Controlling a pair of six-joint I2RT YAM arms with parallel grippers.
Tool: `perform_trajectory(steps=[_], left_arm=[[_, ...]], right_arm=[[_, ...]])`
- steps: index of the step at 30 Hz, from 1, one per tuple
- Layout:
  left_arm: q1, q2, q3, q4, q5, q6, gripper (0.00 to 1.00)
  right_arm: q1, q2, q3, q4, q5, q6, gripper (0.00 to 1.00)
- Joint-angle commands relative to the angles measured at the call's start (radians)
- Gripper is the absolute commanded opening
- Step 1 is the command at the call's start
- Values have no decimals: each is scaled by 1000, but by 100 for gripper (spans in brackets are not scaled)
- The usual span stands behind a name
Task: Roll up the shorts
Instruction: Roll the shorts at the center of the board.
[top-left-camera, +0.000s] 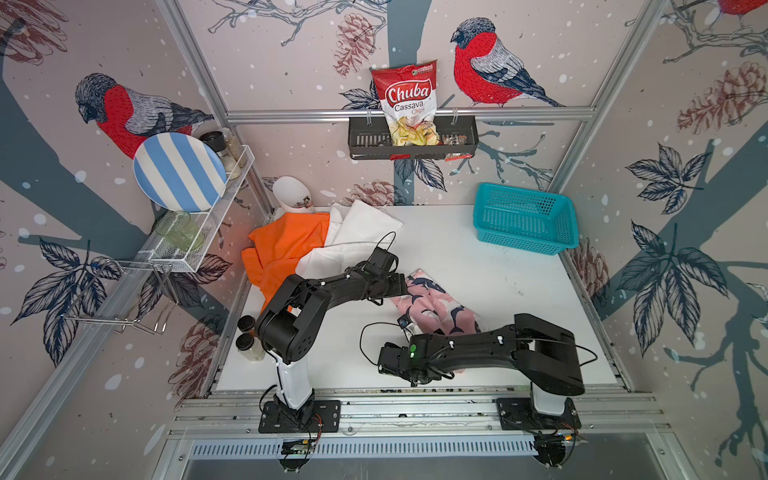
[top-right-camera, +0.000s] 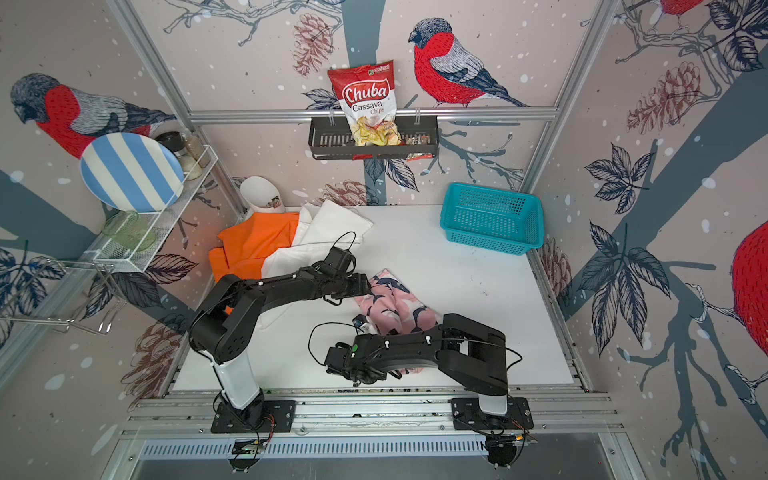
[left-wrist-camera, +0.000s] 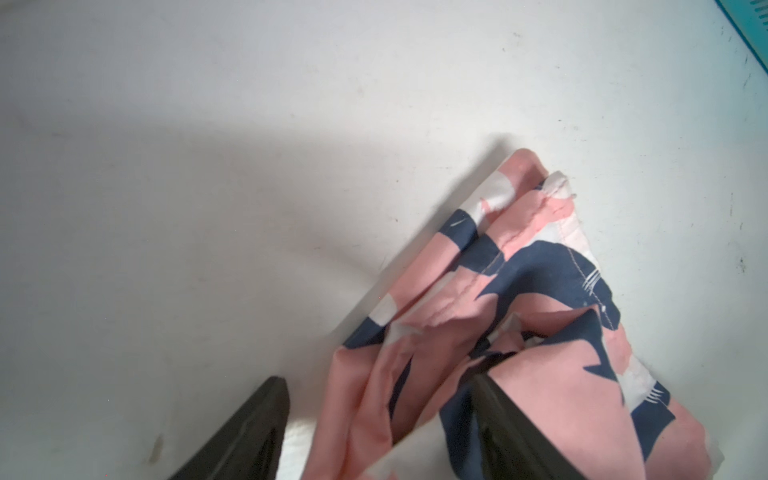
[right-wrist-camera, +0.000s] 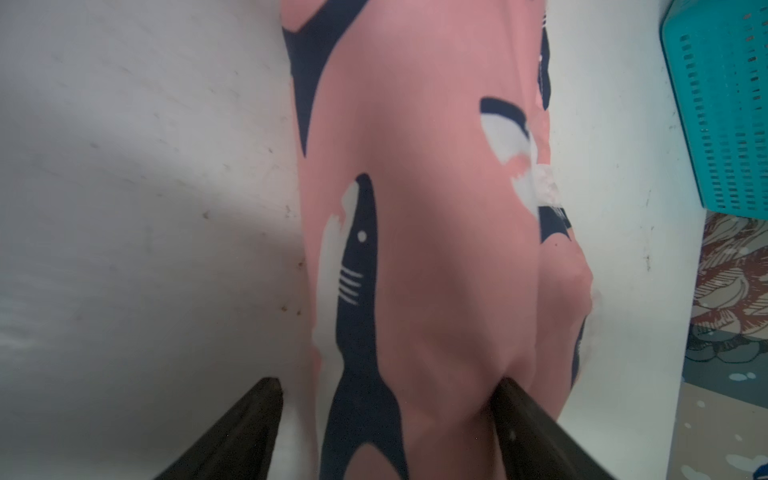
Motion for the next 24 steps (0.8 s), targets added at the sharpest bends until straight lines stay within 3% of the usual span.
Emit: perform_trajectory(steps=[1,4,7,11,18,24], left_arm=[[14,17,-32,-115,-1,5,74],[28,7,-35,-112,-1,8,74],[40,-15,-62,-115,-7,12,74],[51,-70,-70,-131,-28,13,75],[75,-211,-54,-235,-95,35,77],[93,-312,-57,-301,-120,47,78]], right_arm=[[-23,39,-29,3,52,-34,80],[-53,50,-70,70,40,-73,68],[-70,28,-97,129,4,-112,44],[-86,-68,-117,244,-143,-174,26],[-193,-301,-211,537,-616,-194,18],[-402,-435,-443,942,-1099,-77,19]])
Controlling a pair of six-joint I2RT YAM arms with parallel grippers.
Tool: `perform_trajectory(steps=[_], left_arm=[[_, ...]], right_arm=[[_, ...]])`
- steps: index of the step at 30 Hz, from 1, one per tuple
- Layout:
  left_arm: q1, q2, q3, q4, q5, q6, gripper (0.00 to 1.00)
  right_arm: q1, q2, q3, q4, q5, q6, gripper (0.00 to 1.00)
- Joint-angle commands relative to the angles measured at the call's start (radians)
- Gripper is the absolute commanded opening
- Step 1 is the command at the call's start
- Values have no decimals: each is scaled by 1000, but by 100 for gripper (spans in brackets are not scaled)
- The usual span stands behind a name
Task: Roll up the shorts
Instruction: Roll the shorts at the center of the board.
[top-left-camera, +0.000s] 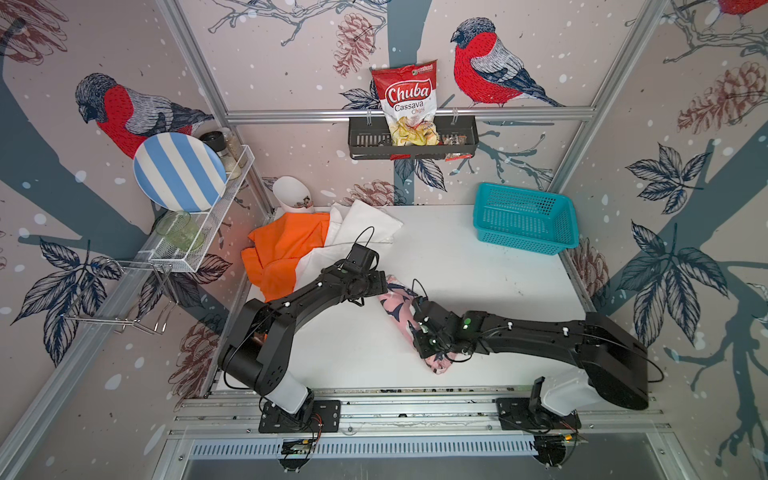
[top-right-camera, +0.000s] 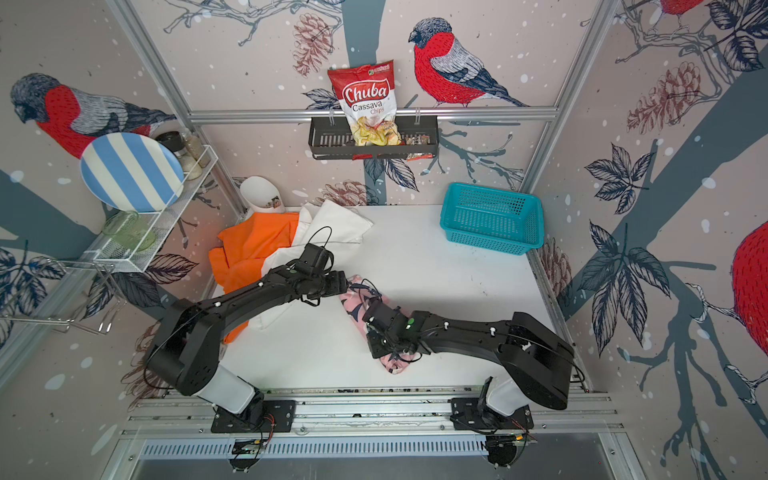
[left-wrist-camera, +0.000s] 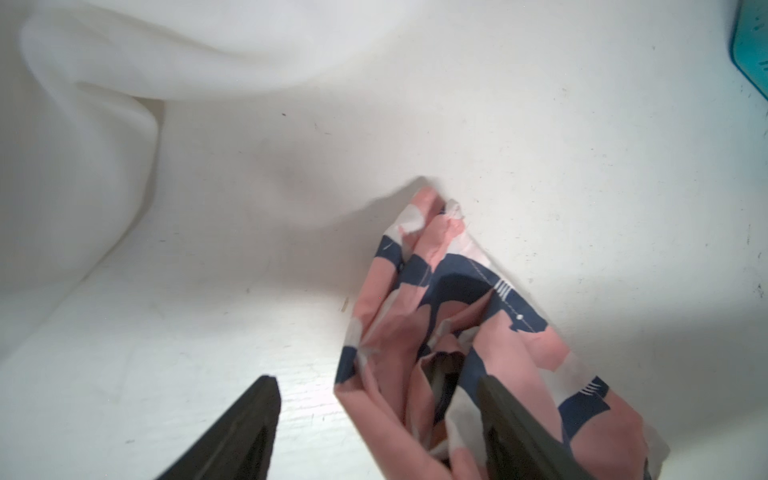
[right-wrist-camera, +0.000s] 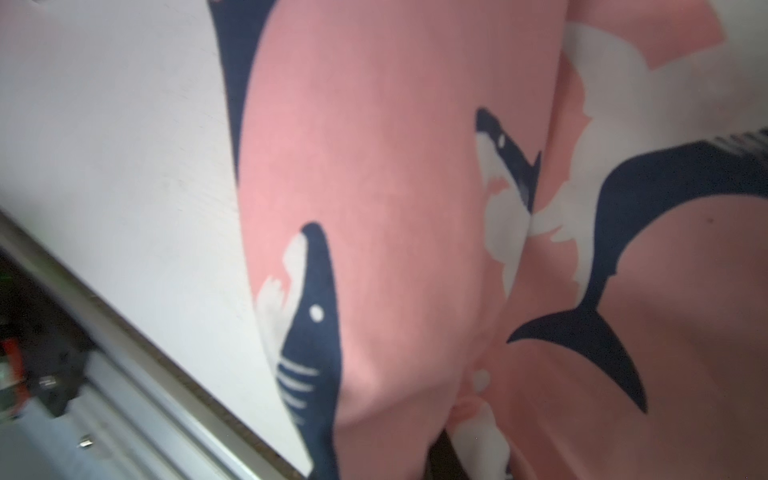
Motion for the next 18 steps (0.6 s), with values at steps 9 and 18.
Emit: perform_trajectory(steps=[9,18], left_arm=[[-22,-53,-23,-38,29,-20,78],[-98,-39,41,-32,-13,-67,80]], right_arm=[[-350,93,-339,739,-668,262,21],[-415,127,-361,740,-680,253,23]])
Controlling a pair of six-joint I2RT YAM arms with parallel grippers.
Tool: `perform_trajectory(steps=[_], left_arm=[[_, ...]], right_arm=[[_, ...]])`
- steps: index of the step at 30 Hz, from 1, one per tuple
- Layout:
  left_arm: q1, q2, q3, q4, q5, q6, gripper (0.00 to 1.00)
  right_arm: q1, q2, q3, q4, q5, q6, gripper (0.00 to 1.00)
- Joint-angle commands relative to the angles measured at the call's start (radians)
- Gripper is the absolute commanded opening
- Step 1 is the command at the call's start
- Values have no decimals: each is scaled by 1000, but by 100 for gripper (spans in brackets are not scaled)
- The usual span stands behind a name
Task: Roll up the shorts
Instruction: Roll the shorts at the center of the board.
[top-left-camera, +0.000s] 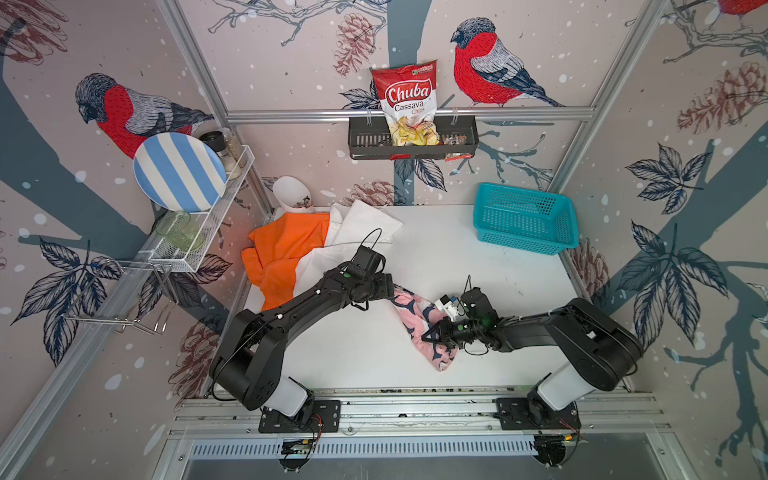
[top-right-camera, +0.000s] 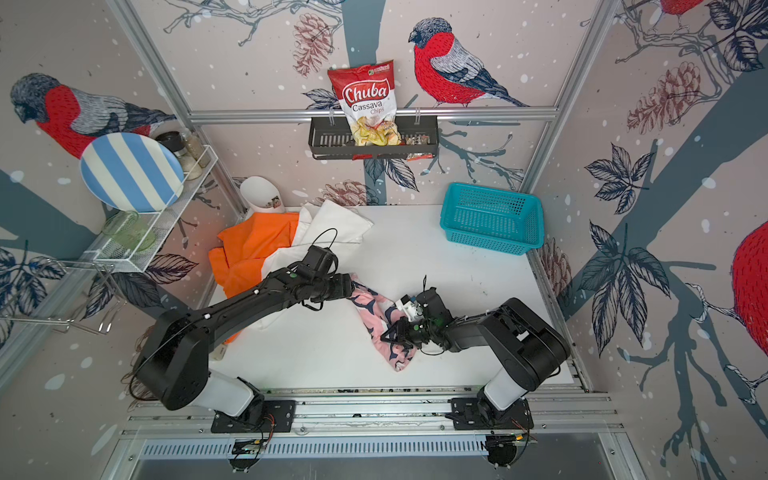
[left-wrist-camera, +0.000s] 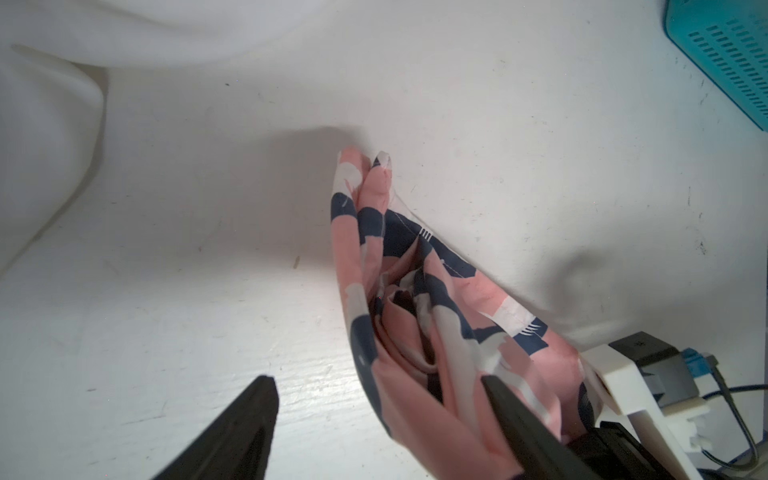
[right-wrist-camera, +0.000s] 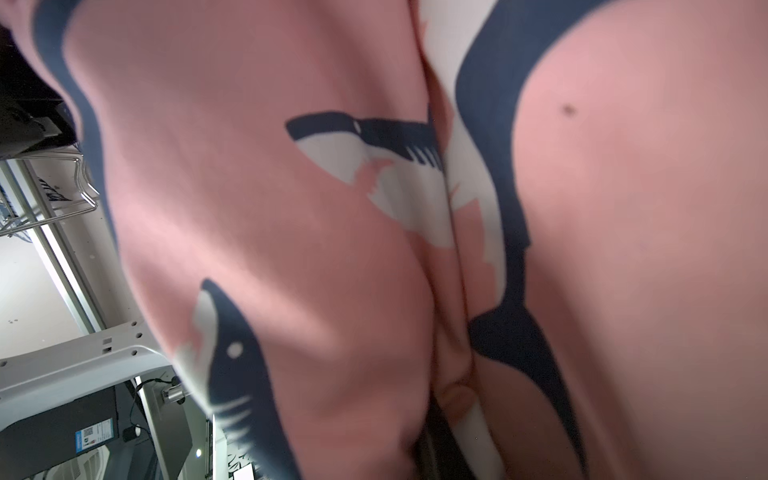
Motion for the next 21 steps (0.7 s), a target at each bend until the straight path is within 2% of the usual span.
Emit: perform_trajectory(steps=[1,5,9,12,14,17,19,21], left_arm=[[-12,27,39,8,-15,-13,80],[-28,83,34,40,-10,-15,74],[-10,180,40,83,-32,9,52],[12,266,61,104,-25,34,33],[27,310,68,114,-17,45,26],[49,359,71,127,-4,65,22],[59,385,78,125,0,81,21],[69,401,80,125,13,95,19]], right_arm=[[-4,-3,-2,16,4,11,23],[-11,-24,-16,12,28,25,27],[-8,-66,-20,-48,73,2,31],[7,-126,18,-228,188,-71,39],[33,-186,66,-388,304,-128,50],[95,-290,169,-626,510,-193,62],[183,-338,275,-808,754,-234,70],[273,-339,371,-937,938,-273,73]])
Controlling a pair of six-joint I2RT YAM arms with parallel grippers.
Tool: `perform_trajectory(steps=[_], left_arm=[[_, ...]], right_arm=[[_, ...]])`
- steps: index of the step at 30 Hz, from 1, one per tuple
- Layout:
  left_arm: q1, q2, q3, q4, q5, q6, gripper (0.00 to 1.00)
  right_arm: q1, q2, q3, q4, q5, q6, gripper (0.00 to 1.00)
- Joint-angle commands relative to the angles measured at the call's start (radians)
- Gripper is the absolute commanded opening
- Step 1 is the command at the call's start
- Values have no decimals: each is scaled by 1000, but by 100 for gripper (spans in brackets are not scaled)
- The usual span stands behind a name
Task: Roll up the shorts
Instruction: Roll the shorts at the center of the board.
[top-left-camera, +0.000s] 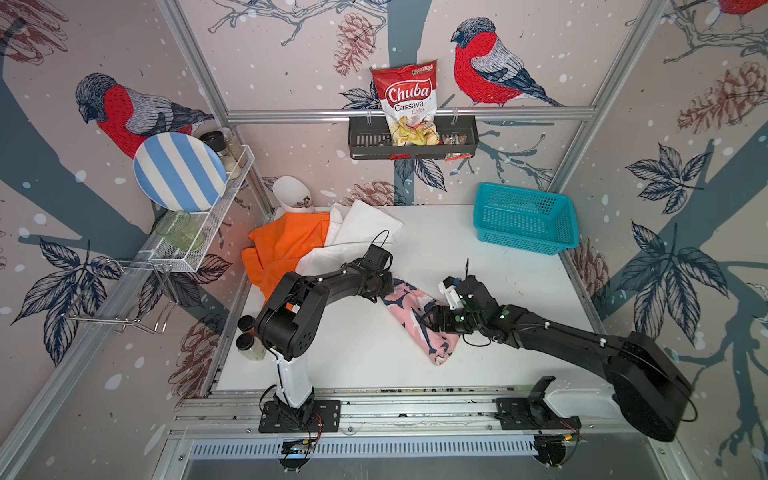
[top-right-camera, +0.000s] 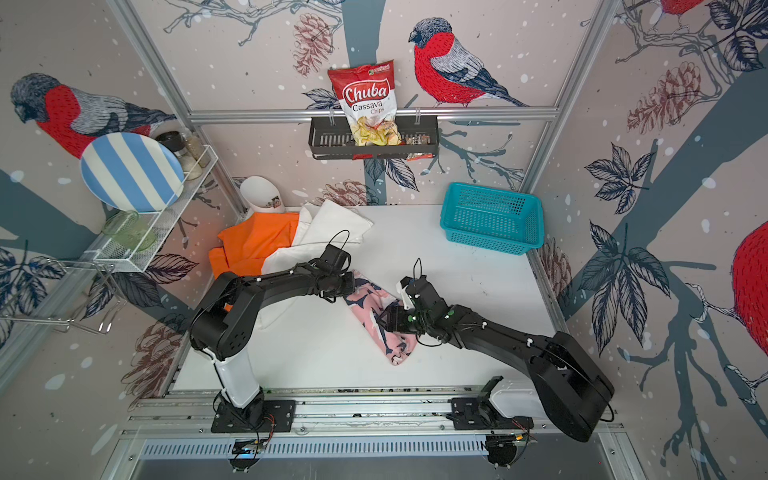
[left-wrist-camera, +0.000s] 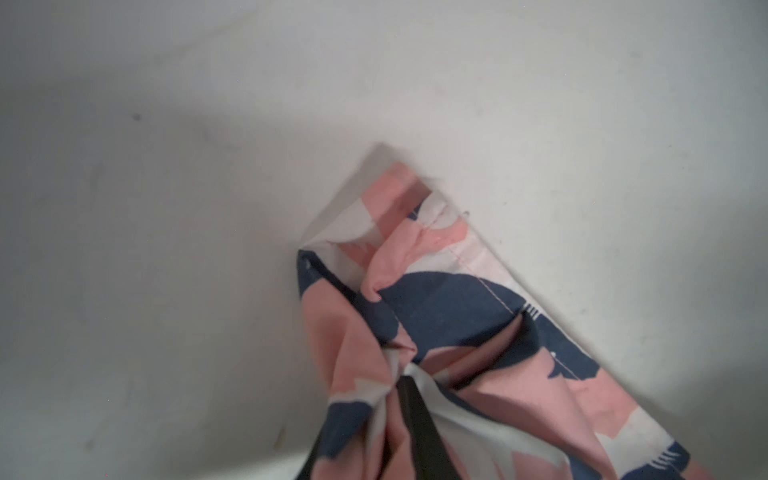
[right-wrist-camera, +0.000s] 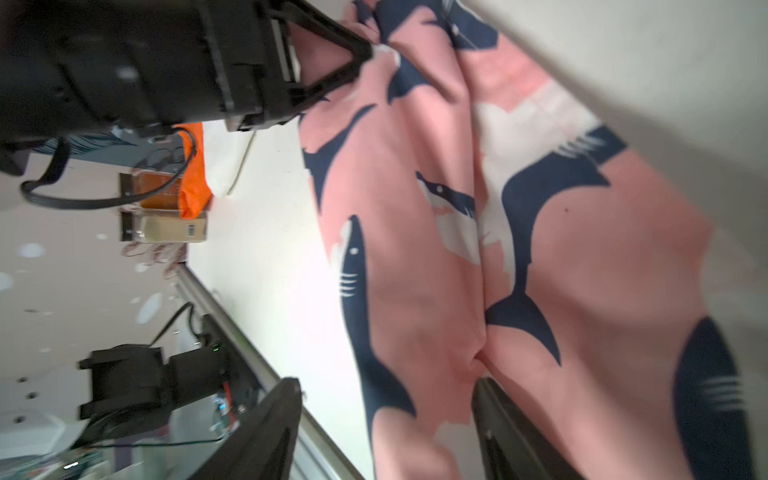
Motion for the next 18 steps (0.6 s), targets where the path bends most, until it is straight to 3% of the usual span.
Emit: perform_trajectory(steps=[1,5,9,14,16,18], left_arm=[[15,40,-10,-73,0,46,18],[27,49,-14,-74,11,60,16],[38,41,-23,-76,14,70,14],[42,33,-30,-76,18,73,11],[41,27,-30,-77,19,74,10],[42,21,-38,-68,20,71,9]], right_arm=[[108,-12,118,-343,415,-112,74],[232,50,204,-413,518,-165,77],[263,145,246,-415,544,-189,81],[102,121,194,-190,261,-228,71],[57,139,216,-216,257,-260,75],[-79,123,167,-168,212,-275,74]])
